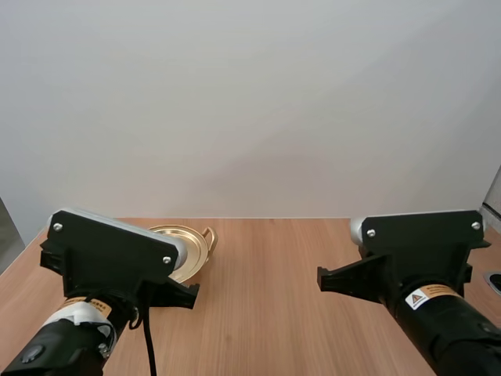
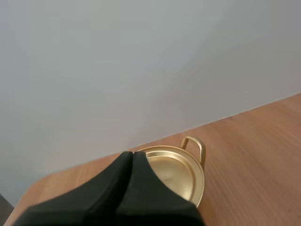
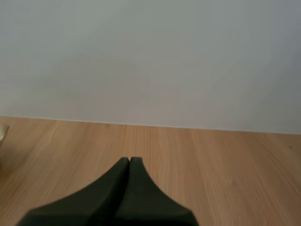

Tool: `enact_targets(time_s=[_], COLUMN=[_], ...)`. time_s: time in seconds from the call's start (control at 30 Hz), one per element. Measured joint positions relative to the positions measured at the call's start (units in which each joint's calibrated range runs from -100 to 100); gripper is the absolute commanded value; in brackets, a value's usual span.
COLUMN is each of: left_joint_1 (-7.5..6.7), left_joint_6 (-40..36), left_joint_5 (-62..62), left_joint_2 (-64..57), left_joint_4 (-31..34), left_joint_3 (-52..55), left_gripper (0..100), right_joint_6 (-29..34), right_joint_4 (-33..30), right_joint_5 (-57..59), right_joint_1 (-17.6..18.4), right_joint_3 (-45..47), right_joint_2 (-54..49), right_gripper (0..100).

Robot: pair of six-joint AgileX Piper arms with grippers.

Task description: Open the pot, put the car inside, and close it

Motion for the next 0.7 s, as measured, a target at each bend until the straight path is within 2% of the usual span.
enact_targets(time_s=[0.17, 0.3, 0.43, 0.53, 0.7], left_joint_1=[0.0, 0.0, 0.0, 0.0, 0.0], left_joint_6=[-2.6, -3.8, -9.2, -13.6, -19.8], left_joint_5=[1.8, -1.9, -8.3, -8.7, -7.6], left_joint_2=[-0.2, -0.8, -0.8, -0.8, -0.8], left_joint_4=[3.3, 3.5, 3.4, 4.5, 3.7], left_joint_3=[3.1, 6.1, 7.6, 7.7, 7.7], left_gripper=[0, 0, 0, 0, 0], right_joint_6=[-0.1, -0.1, -0.1, -0.2, -1.3], right_joint_4=[0.7, 3.5, 9.5, 12.7, 12.2], right_joint_5=[-7.3, -13.0, -14.2, -15.3, -14.3], right_joint_1=[0.0, 0.0, 0.0, 0.0, -0.1], right_joint_3=[5.9, 10.0, 11.9, 13.2, 13.2], right_joint_2=[0.0, 0.0, 0.0, 0.0, 0.0], right_gripper=[0, 0, 0, 0, 0])
